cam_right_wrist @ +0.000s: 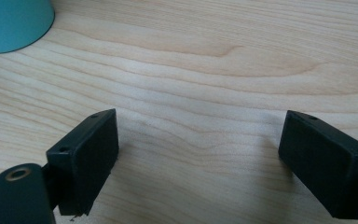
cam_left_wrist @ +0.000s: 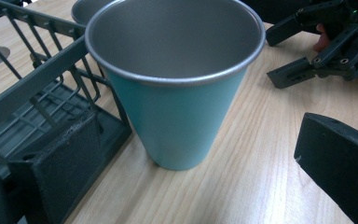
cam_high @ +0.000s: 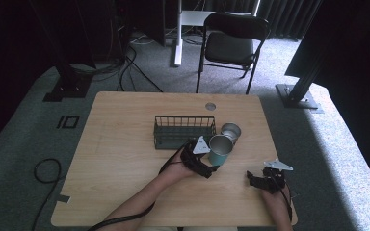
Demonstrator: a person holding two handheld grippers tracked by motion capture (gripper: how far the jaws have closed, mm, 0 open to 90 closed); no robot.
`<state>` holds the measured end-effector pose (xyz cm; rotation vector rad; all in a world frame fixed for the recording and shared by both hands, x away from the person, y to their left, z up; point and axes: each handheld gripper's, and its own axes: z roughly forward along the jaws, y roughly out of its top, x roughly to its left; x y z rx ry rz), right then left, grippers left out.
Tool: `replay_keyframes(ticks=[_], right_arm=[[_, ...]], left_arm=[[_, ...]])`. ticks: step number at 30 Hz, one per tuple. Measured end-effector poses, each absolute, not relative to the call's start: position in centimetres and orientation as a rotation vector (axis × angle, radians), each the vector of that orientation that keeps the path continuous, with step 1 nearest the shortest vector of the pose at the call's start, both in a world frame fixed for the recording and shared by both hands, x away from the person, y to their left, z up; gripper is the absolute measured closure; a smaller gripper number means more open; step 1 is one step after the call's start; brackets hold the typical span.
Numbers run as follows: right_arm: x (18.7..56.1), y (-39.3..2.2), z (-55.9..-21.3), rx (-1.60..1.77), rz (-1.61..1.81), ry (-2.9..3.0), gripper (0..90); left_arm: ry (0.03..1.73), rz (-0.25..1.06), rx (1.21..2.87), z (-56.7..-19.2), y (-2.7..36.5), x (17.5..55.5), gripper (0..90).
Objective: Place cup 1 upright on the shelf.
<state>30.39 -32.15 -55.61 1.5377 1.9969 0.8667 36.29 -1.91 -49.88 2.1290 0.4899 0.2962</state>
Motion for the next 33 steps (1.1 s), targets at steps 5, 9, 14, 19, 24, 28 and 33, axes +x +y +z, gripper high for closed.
replay_keyframes(ticks=[5,9,14,19,24,28,33], right_arm=[[30.4,-32.1,-55.6,1.537,0.867,1.997,11.6],[30.4,-32.2,-55.6,1.537,0.867,1.997,11.6],[30.4,-32.2,-55.6,1.537,0.866,1.998,11.6],[30.4,-32.2,-55.6,1.535,0.866,1.997,11.6],[30.4,-32.1,-55.6,1.536,0.867,1.997,11.6],[30.4,-32.1,-55.6,1.536,0.866,1.997,11.6],[30.4,-32.1,-55.6,1.536,0.867,1.997,11.6]], left_arm=[[0.504,0.310,2.143,-49.8,-2.8,36.7,1.4],[0.524,0.320,2.149,-49.8,-3.2,37.1,1.4],[0.526,0.322,2.144,-49.9,-3.8,37.4,1.4],[0.544,0.312,2.135,-50.0,-4.4,37.7,1.4],[0.580,0.324,2.124,-49.8,-4.7,38.2,1.4],[0.565,0.337,2.112,-49.7,-5.1,38.1,6.6],[0.574,0.353,2.112,-49.8,-5.7,38.1,6.8]])
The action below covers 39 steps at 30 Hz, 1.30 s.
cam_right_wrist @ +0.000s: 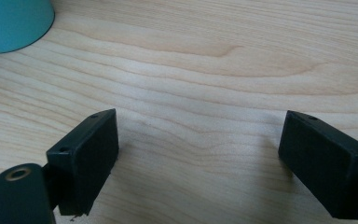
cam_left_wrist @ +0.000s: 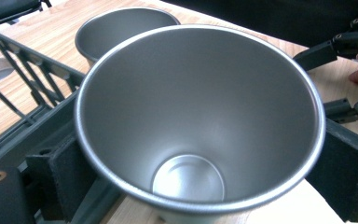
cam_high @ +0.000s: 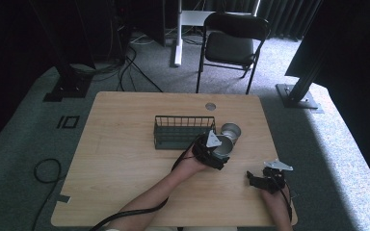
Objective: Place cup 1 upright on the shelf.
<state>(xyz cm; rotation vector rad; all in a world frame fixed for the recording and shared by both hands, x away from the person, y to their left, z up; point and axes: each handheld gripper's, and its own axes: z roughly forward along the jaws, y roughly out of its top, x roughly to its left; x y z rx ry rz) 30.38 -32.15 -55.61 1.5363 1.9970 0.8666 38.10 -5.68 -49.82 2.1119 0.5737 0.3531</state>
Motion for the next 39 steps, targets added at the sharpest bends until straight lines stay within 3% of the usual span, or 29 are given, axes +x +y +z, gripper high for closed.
replay_keyframes(ticks=[4,23,39], right_arm=[[30.4,-32.1,-55.6,1.536,0.867,1.997,11.7],[30.4,-32.2,-55.6,1.534,0.866,1.997,11.7],[30.4,-32.1,-55.6,1.536,0.866,1.997,11.7]], left_arm=[[0.575,0.367,2.115,-49.8,-5.8,38.2,13.1],[0.514,0.406,2.127,-49.2,-5.9,37.2,14.8],[0.439,0.379,2.126,-45.9,-5.3,35.4,14.9]])
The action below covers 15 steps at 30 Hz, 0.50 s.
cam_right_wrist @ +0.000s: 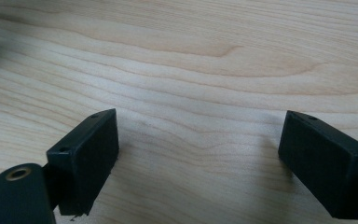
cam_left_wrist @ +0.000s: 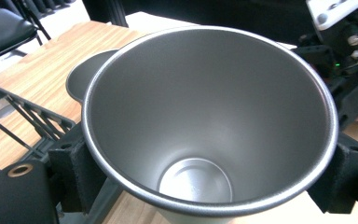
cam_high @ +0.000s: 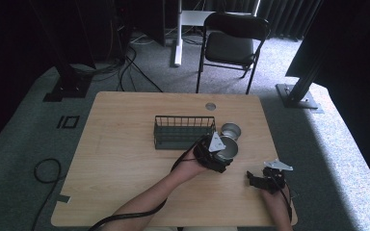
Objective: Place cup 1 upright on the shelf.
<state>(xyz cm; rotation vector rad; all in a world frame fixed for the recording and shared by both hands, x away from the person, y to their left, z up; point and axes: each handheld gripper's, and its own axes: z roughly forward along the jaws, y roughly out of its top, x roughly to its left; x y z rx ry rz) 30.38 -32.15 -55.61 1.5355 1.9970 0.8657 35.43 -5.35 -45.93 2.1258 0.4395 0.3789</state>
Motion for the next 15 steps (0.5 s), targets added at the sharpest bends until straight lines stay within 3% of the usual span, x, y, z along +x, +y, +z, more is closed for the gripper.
replay_keyframes(ticks=[15], right_arm=[[30.4,-32.1,-55.6,1.536,0.866,1.996,11.7]], left_arm=[[0.446,0.416,2.080,-42.5,-3.4,35.0,14.9]])
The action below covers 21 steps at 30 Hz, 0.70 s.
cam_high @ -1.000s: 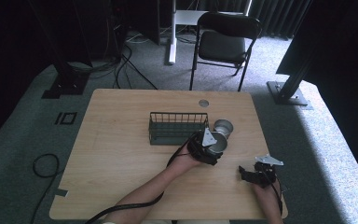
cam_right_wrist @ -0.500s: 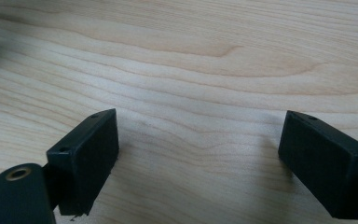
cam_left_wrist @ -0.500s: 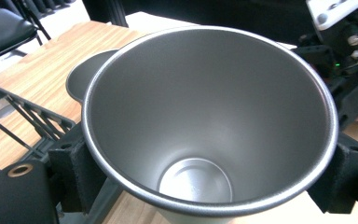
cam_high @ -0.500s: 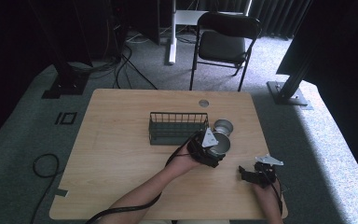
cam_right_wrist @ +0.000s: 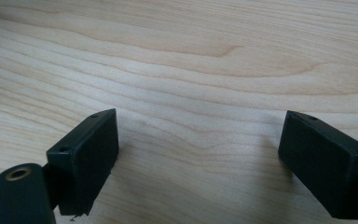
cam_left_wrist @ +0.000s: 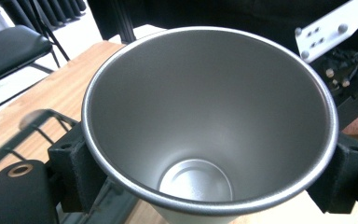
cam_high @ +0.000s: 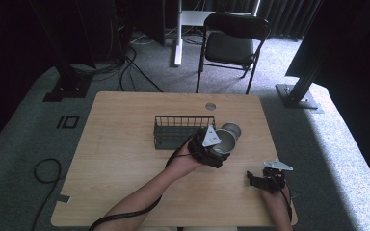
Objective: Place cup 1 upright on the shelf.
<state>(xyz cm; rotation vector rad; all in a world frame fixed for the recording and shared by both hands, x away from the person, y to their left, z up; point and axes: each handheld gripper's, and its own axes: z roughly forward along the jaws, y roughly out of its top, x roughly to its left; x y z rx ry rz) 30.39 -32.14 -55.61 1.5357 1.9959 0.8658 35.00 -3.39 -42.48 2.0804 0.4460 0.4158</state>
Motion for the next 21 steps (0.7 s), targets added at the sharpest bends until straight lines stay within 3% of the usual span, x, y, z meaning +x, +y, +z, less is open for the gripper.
replay_keyframes(ticks=[21], right_arm=[[30.4,-32.1,-55.6,1.537,0.865,1.995,11.7]], left_arm=[[0.476,0.477,2.041,-39.8,-1.5,35.0,14.9]])
